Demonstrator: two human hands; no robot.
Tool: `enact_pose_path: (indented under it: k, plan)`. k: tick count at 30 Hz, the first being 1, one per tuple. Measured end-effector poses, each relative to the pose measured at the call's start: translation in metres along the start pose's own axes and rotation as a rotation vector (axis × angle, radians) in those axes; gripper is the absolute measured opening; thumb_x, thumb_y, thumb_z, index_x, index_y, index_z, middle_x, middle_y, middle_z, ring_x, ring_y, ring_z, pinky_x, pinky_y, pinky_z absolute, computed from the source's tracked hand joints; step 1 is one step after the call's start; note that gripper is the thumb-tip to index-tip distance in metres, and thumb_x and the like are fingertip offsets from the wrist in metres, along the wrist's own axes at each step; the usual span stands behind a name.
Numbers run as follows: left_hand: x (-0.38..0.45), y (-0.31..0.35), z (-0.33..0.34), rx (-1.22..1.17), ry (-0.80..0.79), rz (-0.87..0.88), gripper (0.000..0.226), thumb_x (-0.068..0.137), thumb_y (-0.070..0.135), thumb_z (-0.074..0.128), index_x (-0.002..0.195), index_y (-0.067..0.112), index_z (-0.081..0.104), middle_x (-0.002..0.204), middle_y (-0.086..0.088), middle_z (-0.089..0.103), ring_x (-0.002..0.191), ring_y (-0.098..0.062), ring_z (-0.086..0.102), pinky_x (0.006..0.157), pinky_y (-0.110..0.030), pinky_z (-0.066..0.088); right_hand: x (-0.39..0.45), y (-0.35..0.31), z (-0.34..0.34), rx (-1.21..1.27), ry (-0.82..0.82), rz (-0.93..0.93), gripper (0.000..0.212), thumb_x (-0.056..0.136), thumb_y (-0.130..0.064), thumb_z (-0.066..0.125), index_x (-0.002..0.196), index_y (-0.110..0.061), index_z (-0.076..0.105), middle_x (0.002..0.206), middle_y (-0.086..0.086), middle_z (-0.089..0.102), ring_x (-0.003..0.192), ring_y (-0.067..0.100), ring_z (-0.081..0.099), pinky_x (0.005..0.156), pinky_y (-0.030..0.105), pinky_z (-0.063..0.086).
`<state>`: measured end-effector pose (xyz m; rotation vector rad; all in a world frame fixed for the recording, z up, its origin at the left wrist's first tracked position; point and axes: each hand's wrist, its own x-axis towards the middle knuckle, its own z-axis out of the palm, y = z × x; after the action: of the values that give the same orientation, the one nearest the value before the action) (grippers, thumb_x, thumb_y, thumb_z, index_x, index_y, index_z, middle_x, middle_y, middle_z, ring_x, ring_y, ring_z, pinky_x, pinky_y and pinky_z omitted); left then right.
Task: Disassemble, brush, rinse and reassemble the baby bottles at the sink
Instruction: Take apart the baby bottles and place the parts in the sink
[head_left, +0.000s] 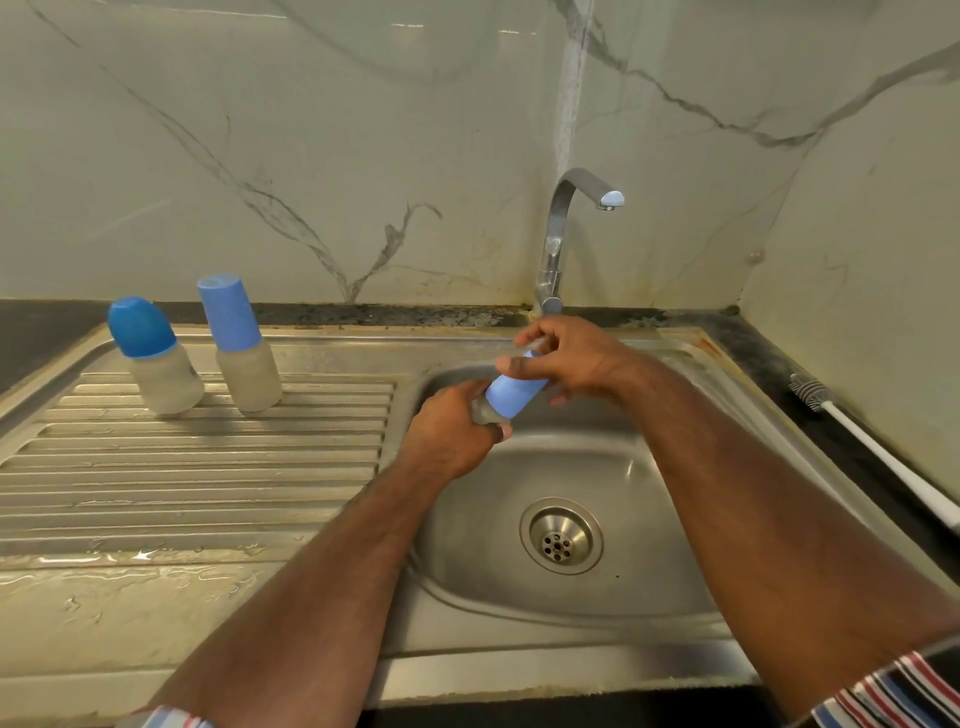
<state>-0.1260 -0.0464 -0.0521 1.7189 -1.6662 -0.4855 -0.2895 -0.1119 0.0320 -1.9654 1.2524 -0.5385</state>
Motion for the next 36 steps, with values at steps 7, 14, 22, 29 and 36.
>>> enact_pose_path:
  k: [7,14,22,29,36]
  plan:
    - [0.0,0.002,-0.001,0.015,-0.028,-0.003,0.055,0.086,0.031,0.078,0.137,0.025,0.06,0.115,0.001,0.071,0.093,-0.015,0.062,0.079,-0.028,0.044,-0.004,0.004,-0.009,-0.238,-0.091,-0.149,0.035,0.073,-0.001,0.079,0.097,-0.025,0.072,0.109,-0.004,0.068,0.097,0.017,0.064,0.084,0.035,0.056]
    - [-0.003,0.004,-0.003,0.034,-0.012,0.018,0.054,0.083,0.03,0.08,0.135,0.027,0.063,0.115,0.004,0.073,0.1,-0.019,0.068,0.085,-0.031,0.05,-0.005,0.001,-0.001,0.008,-0.135,0.161,0.044,0.086,-0.049,0.074,0.113,-0.017,0.06,0.099,0.013,0.067,0.071,0.024,0.07,0.062,0.036,0.061]
    - [-0.005,0.003,-0.007,-0.016,-0.06,-0.029,0.053,0.087,0.029,0.077,0.137,0.027,0.061,0.114,0.006,0.07,0.101,-0.015,0.064,0.085,-0.025,0.042,-0.013,-0.008,-0.037,-0.215,-0.025,-0.166,0.052,0.065,0.019,0.064,0.079,-0.03,0.071,0.106,0.001,0.071,0.098,0.019,0.066,0.085,0.034,0.055]
    - [-0.005,0.011,-0.01,-0.181,0.116,-0.121,0.043,0.09,0.025,0.074,0.131,0.018,0.059,0.111,0.003,0.064,0.097,-0.015,0.057,0.082,-0.026,0.038,-0.002,0.039,-0.016,0.258,0.182,0.075,0.045,0.076,0.007,0.073,0.108,-0.021,0.058,0.105,0.011,0.054,0.081,0.021,0.059,0.078,0.044,0.061]
    - [-0.002,0.007,-0.008,-0.26,0.171,-0.183,0.043,0.09,0.027,0.075,0.13,0.02,0.058,0.112,0.004,0.064,0.099,-0.016,0.059,0.081,-0.028,0.039,0.017,0.08,0.027,-0.324,-0.008,0.163,0.049,0.068,-0.009,0.082,0.111,-0.021,0.059,0.112,0.003,0.065,0.092,0.021,0.061,0.073,0.033,0.051]
